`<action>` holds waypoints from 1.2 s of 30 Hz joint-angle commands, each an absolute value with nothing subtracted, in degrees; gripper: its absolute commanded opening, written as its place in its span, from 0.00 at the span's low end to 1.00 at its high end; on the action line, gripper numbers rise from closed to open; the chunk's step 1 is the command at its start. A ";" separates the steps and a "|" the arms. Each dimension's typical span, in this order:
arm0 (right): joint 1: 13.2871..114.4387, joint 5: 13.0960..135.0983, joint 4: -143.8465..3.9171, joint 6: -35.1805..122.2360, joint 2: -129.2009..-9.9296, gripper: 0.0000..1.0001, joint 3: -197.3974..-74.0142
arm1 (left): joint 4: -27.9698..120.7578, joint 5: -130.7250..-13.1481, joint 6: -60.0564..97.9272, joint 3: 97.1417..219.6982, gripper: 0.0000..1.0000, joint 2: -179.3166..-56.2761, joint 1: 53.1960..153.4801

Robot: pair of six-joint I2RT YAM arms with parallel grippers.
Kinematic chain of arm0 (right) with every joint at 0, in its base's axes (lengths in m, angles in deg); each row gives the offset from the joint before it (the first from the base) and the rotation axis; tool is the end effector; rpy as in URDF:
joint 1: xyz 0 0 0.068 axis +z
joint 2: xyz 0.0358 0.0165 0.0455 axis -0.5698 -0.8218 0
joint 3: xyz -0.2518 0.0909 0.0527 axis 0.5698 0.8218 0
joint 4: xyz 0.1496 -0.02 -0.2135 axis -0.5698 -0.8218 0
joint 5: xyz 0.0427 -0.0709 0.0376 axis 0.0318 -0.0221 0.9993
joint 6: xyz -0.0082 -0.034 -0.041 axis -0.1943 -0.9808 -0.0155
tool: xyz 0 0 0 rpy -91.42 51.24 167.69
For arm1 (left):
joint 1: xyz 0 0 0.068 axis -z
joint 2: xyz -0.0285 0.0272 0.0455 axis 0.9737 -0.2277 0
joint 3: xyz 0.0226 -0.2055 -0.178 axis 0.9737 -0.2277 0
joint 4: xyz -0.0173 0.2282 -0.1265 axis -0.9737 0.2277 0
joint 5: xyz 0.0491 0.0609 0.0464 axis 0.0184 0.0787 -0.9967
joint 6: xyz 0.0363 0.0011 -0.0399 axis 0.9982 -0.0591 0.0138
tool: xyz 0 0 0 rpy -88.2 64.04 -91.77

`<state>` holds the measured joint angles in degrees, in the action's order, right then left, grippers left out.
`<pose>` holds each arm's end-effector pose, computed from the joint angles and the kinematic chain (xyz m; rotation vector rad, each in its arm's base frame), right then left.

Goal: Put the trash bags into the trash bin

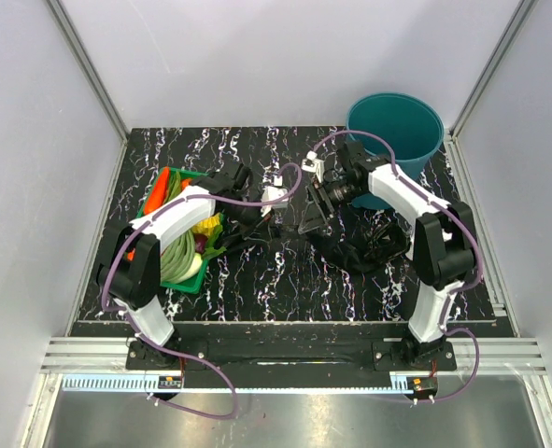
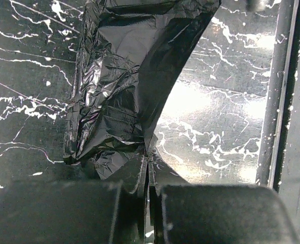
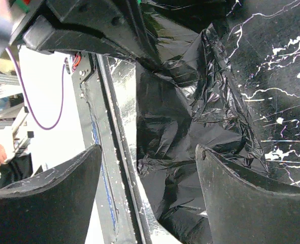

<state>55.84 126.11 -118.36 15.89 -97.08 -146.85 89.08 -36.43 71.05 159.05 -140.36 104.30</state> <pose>0.3474 0.1670 0.2416 -1.1058 2.2177 1.4153 0.2946 -0.1809 0.2341 1.5700 1.9438 -0.9324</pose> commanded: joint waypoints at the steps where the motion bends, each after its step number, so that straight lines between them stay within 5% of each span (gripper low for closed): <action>1: 56.09 126.75 -110.16 15.97 -89.48 0.80 -143.14 | 88.92 -30.81 70.51 162.36 0.00 -140.56 103.91; 25: 67.87 98.80 -96.36 6.83 -77.08 0.80 -131.71 | 106.24 -20.96 73.05 174.32 0.00 -148.56 103.47; 36: 71.38 96.16 -95.21 5.08 -79.54 0.65 -132.14 | 108.35 -19.03 74.64 174.05 0.00 -148.91 103.56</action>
<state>69.70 98.33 -96.99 7.17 -79.42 -132.04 107.35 -23.58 72.25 171.72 -148.67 103.82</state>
